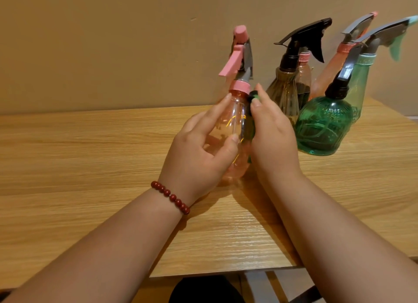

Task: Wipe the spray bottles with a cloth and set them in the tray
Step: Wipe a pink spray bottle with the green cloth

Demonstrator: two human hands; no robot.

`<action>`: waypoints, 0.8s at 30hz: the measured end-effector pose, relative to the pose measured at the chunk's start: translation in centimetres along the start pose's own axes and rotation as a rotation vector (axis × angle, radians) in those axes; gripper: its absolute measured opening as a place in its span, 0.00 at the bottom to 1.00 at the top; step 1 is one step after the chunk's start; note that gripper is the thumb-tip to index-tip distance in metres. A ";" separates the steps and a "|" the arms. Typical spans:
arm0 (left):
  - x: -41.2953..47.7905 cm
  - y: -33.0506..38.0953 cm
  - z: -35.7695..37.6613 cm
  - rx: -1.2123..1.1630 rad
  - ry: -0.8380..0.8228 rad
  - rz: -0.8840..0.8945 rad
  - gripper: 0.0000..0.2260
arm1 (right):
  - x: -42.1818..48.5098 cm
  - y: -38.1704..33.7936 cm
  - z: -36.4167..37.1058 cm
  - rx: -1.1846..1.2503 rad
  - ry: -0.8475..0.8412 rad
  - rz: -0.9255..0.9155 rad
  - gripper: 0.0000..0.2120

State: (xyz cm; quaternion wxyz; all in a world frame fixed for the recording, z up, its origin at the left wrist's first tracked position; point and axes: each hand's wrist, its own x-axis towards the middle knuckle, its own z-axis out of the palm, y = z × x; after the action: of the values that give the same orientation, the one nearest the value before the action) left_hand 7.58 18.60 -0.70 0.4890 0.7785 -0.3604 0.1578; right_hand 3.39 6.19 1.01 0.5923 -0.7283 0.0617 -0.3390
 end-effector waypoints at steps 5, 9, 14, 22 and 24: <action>0.2 -0.2 -0.2 -0.061 0.058 -0.032 0.25 | -0.8 -0.4 0.7 -0.031 -0.032 -0.110 0.21; 0.2 0.0 -0.2 -0.308 0.035 -0.058 0.24 | 0.4 -0.3 0.4 0.230 0.022 0.347 0.13; 0.6 -0.2 0.1 -0.364 -0.062 -0.078 0.23 | 0.3 -0.2 0.4 0.262 0.035 0.325 0.11; 0.7 -0.6 0.0 -0.261 -0.050 -0.124 0.24 | -0.6 -0.3 0.6 0.043 0.011 0.040 0.18; 0.9 -0.6 0.3 -0.277 -0.032 -0.109 0.26 | -1.0 -0.2 0.9 -0.089 0.022 -0.095 0.20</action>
State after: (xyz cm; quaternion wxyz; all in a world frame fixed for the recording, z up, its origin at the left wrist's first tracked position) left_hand 8.56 18.18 -0.69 0.5939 0.7244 -0.3437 0.0670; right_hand 3.07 7.51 0.71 0.5420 -0.7521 0.0487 -0.3718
